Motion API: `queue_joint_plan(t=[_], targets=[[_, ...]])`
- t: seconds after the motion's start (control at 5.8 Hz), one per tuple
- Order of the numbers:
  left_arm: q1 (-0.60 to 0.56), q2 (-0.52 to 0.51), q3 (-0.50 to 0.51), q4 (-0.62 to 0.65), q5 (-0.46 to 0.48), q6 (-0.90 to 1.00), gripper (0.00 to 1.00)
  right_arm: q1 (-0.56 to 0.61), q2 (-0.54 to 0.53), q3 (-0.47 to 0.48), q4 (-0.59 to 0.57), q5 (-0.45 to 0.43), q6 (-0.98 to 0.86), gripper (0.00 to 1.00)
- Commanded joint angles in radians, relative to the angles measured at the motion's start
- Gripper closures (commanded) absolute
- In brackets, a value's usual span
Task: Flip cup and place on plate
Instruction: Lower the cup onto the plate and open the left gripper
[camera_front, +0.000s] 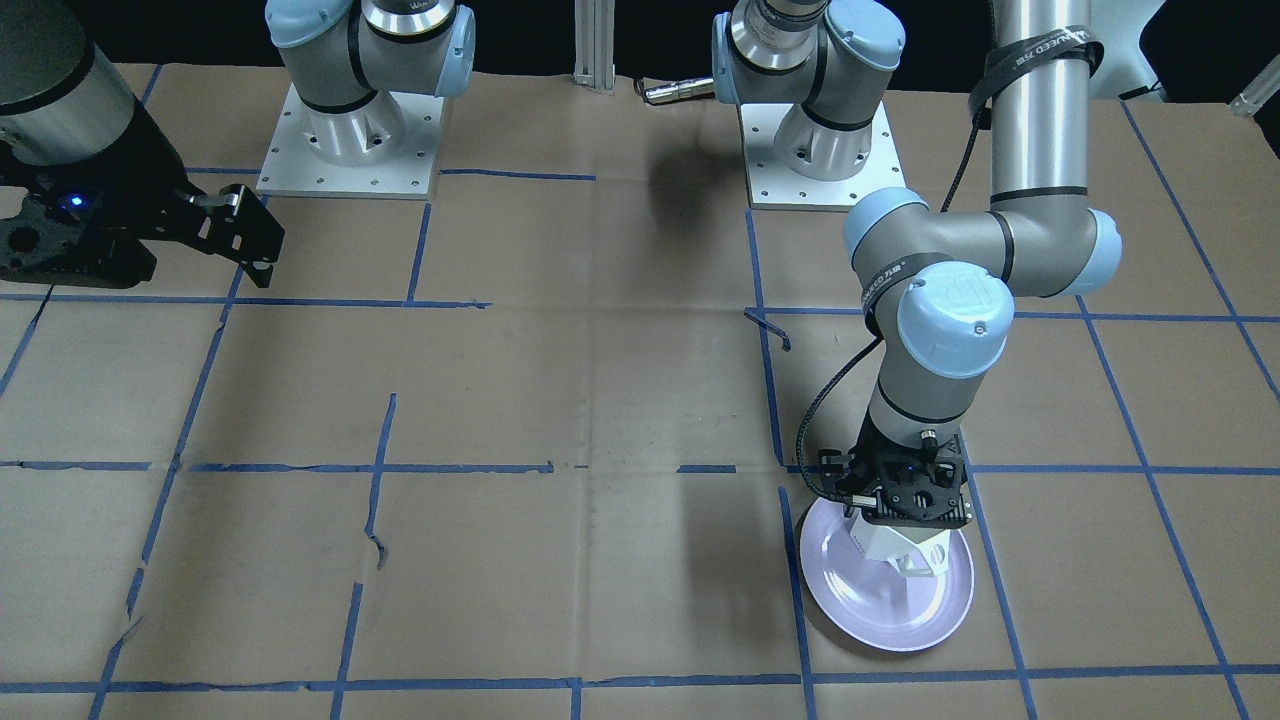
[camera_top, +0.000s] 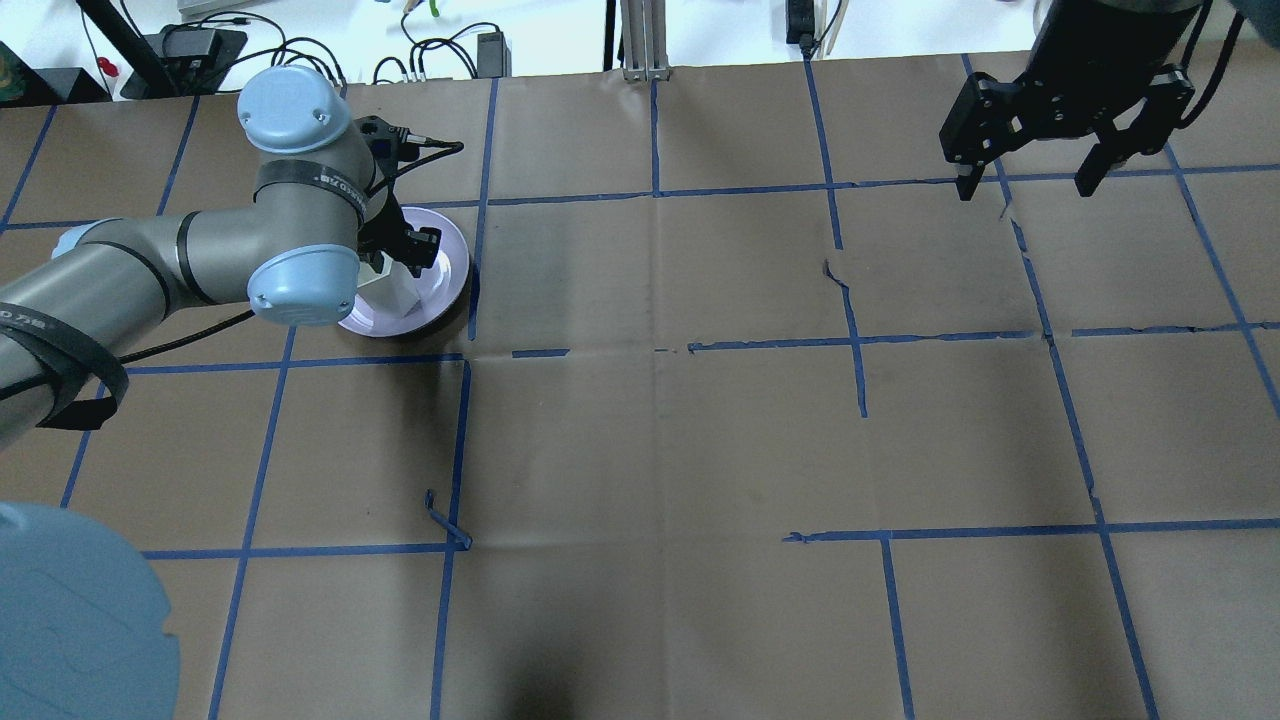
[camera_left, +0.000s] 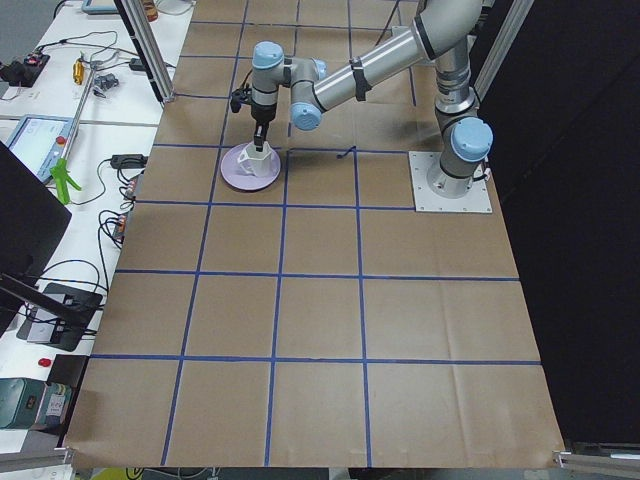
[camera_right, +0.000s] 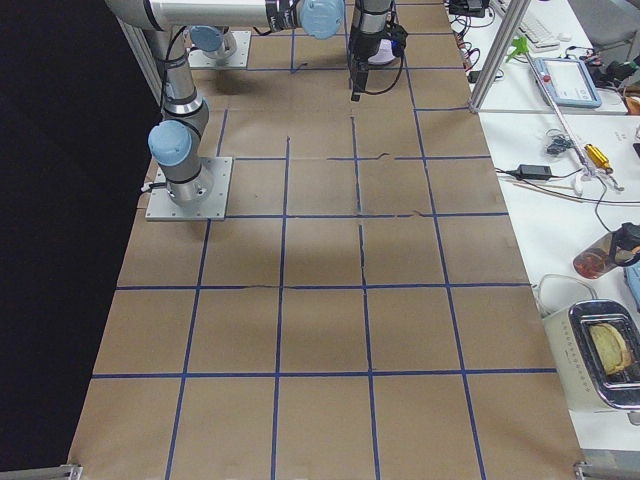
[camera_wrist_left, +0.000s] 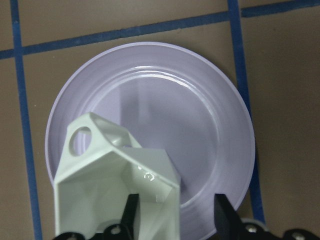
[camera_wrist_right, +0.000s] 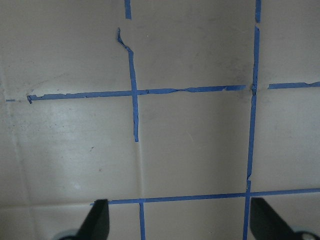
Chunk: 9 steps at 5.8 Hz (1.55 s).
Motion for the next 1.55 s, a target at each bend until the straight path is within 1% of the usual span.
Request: queue_joint_plan(t=[0.0, 0.17, 0.34, 0.52, 0.69, 0.86, 1.03, 1.38], targets=[[0.004, 0.064, 0.149, -0.290, -0.004, 0.000, 0.00, 0.000, 0.000, 0.000, 0.000, 0.000, 0.000, 0.00], [-0.010, 0.092, 0.223, -0.450, -0.006, -0.039, 0.00, 0.000, 0.000, 0.000, 0.000, 0.000, 0.000, 0.00], [-0.020, 0.142, 0.233, -0.520, -0.041, -0.161, 0.00, 0.000, 0.000, 0.000, 0.000, 0.000, 0.000, 0.00], [-0.084, 0.217, 0.233, -0.568, -0.112, -0.205, 0.00, 0.000, 0.000, 0.000, 0.000, 0.000, 0.000, 0.00], [-0.136, 0.262, 0.235, -0.618, -0.109, -0.237, 0.00, 0.000, 0.000, 0.000, 0.000, 0.000, 0.000, 0.00], [-0.142, 0.296, 0.236, -0.674, -0.107, -0.238, 0.00, 0.000, 0.000, 0.000, 0.000, 0.000, 0.000, 0.00], [-0.128, 0.340, 0.215, -0.692, -0.099, -0.226, 0.00, 0.000, 0.000, 0.000, 0.000, 0.000, 0.000, 0.00], [-0.097, 0.336, 0.232, -0.705, -0.098, -0.189, 0.00, 0.000, 0.000, 0.000, 0.000, 0.000, 0.000, 0.00]])
